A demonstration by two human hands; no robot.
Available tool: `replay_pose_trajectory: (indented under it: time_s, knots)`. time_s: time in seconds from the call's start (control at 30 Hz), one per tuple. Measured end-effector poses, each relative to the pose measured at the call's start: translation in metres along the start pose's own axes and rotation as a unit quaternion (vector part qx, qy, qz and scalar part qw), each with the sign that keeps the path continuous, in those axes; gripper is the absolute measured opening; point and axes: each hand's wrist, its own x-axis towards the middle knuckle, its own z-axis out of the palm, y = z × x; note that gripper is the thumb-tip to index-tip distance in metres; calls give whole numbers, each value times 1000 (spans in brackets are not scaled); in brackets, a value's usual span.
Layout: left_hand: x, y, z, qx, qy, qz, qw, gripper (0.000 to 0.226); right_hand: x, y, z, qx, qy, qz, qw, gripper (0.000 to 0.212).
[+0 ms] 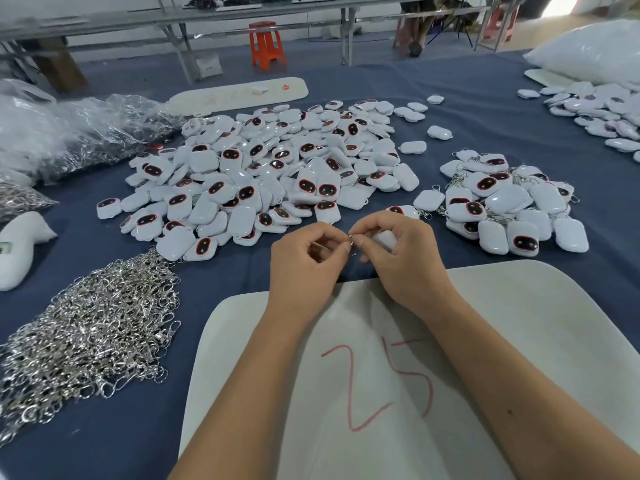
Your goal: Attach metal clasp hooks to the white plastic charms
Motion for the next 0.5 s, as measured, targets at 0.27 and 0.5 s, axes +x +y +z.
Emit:
replay_pose_trajectory:
  time_s: [0.27,0.5]
  knots:
    - [0,-1,0,5,11,13,1000,15,-2,-1,0,-28,-4,-35,999,21]
    - [1,0,-2,-21,21,14,999,15,-1,-2,0,-6,-12,-10,1000,12]
